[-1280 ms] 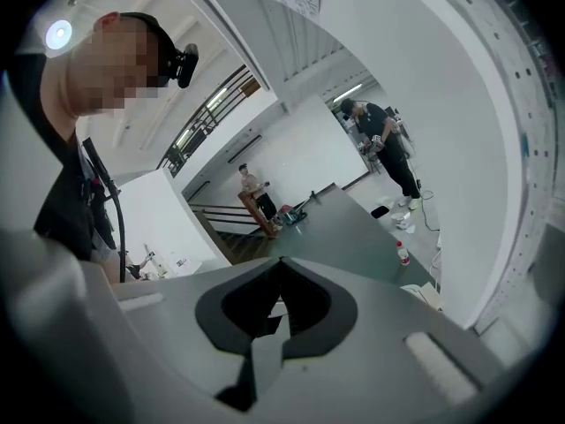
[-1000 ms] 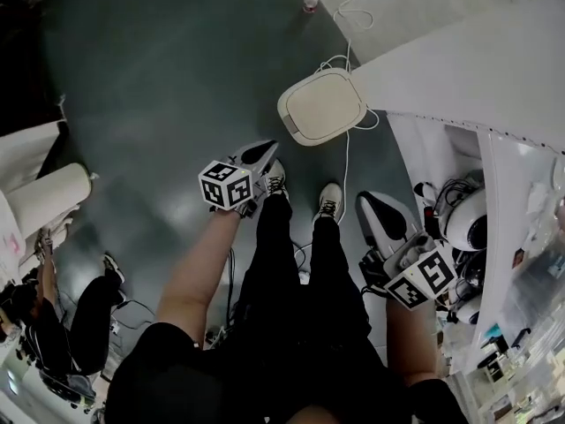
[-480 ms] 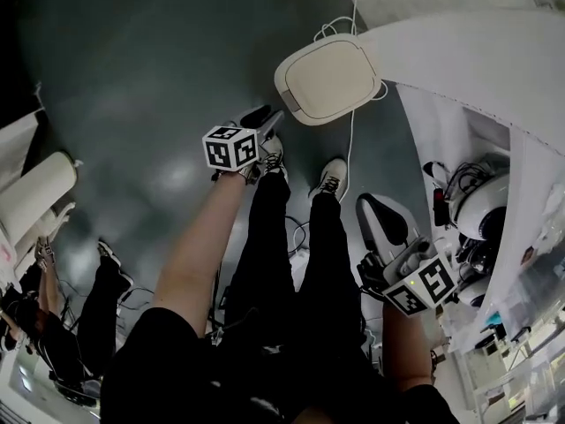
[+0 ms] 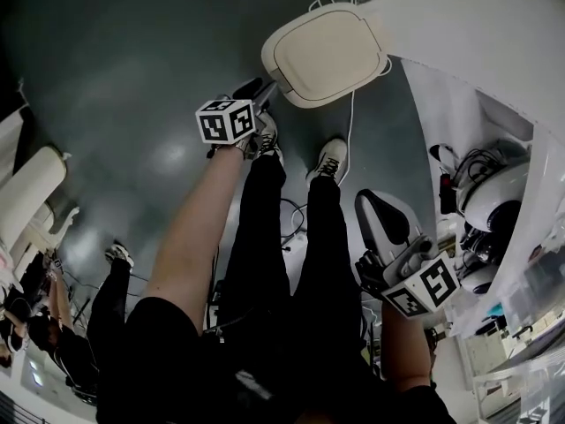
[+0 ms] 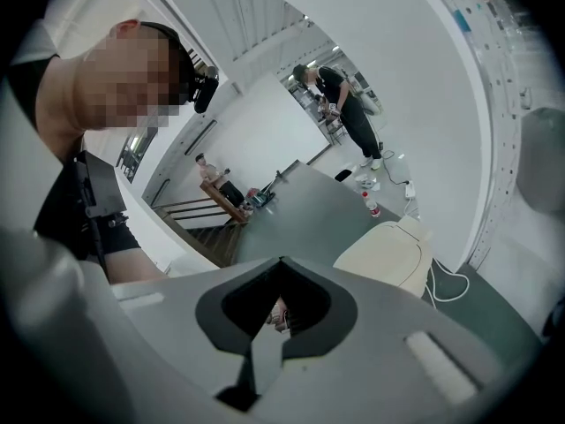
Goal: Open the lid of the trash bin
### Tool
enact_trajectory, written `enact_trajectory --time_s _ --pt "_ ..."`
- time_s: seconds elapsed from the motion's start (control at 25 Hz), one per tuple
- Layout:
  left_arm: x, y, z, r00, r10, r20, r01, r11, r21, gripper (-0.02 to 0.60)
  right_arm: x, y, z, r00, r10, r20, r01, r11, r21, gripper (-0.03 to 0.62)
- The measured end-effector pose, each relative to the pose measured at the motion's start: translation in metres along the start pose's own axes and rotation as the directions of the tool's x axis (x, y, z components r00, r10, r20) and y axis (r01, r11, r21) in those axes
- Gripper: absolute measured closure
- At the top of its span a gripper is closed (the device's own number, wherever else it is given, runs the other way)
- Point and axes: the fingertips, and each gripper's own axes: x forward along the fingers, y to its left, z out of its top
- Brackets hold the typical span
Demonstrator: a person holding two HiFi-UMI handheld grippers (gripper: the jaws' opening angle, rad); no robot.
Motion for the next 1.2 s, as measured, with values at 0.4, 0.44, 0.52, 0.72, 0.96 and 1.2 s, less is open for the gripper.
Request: enact_trajectory --time_s 0.4,0.44,0.52,0.72,0.96,1.2 --pt "0.020 0.015 -0.007 0.999 0.034 -0.026 -0.034 0.999 0.006 0.385 0.004 -0.017 -0.014 1.000 0.007 -0.007 -0.007 0.999 0.040 0.586" --pt "0.020 0.016 -0.007 0.999 0.035 -0.031 -0.035 0.999 0.003 0.383 0.005 -0.019 -0.015 1.000 0.007 -0.007 -0.007 0.999 0.042 0.586" --pt "0.021 0.016 -0.008 0.998 0.038 -0.040 -0.038 0.999 0.014 0.379 0.005 -0.020 -0.014 1.000 0.009 -0.006 -0.008 0.999 0.045 0.586" --pt "0.018 0.019 -0.011 0.999 0.022 -0.036 -0.022 1.000 0.000 0.385 0.007 -0.018 -0.015 1.000 0.021 -0.006 -0.021 0.999 0.044 0.586" --pt "0.020 0.018 -0.012 0.999 0.017 -0.034 -0.017 1.000 0.018 0.394 0.008 -0.021 -0.018 1.000 0.020 -0.006 -0.020 0.999 0.043 0.585" --pt "0.020 0.018 -0.011 1.000 -0.001 -0.014 0.002 0.999 0.035 0.387 0.009 -0.019 -0.024 1.000 0.026 -0.008 -0.026 0.999 0.046 0.585"
